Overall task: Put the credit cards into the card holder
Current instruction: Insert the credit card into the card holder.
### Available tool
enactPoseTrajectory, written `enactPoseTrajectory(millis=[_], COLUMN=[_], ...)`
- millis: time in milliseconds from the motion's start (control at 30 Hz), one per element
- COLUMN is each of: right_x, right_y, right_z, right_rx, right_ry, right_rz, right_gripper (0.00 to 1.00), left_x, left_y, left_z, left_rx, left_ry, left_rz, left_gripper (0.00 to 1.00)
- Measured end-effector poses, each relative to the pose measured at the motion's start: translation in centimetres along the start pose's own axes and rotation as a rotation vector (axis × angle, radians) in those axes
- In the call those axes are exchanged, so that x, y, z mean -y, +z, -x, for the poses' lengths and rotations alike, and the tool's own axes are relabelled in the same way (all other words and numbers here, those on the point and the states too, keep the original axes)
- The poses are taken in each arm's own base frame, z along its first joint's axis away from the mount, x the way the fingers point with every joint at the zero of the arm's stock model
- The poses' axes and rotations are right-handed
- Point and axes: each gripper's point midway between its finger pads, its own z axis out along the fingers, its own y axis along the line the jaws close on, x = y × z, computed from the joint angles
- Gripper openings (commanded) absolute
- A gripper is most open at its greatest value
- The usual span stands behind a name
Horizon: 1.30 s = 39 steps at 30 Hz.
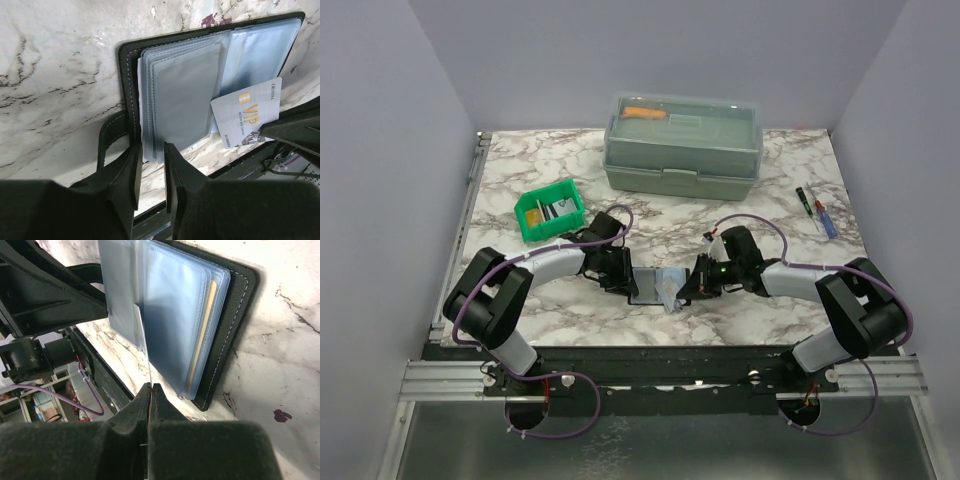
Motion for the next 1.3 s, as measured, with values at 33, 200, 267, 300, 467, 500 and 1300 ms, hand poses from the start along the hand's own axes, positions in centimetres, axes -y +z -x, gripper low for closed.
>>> enactPoseTrajectory(millis=[33,200,267,300,467,500,1300], right_x=[0.0,0.1,0.3,0.3,0.3,0.3,-0.9], right_y=[0.0,0.2,0.4,0.5,1.1,1.3,2.9], right_z=[0.0,0.1,0.2,0.2,0.6,0.8,4.1], right_rx=[0.001,0.001,0.001,0.0,0.009,0.012,0.118], right_ry=[0.0,0.003,0.01,0.012,0.018,0.02,-0.007], right_rz=[0.0,0.002,0.002,0.003,0.023,0.026,0.091], right_gripper=[0.0,0.0,0.0,0.0,0.0,0.0,0.03], left_x=[0.0,0.0,0.0,0.0,0.0,0.0,-1.6], left_y=[0.0,0.0,0.0,0.0,0.0,0.0,-0.3], left_z=[0.0,0.0,0.0,0.0,0.0,0.0,0.7], left_rx=[0.0,0.0,0.0,0.0,0.0,-0.001,0.035], left_ry=[0.0,0.0,0.0,0.0,-0.001,-0.001,-0.018], left_rz=[0.0,0.0,0.0,0.0,0.0,0.0,0.106], left_gripper=[0.3,0.29,0.29,0.29,0.28,0.28,0.21])
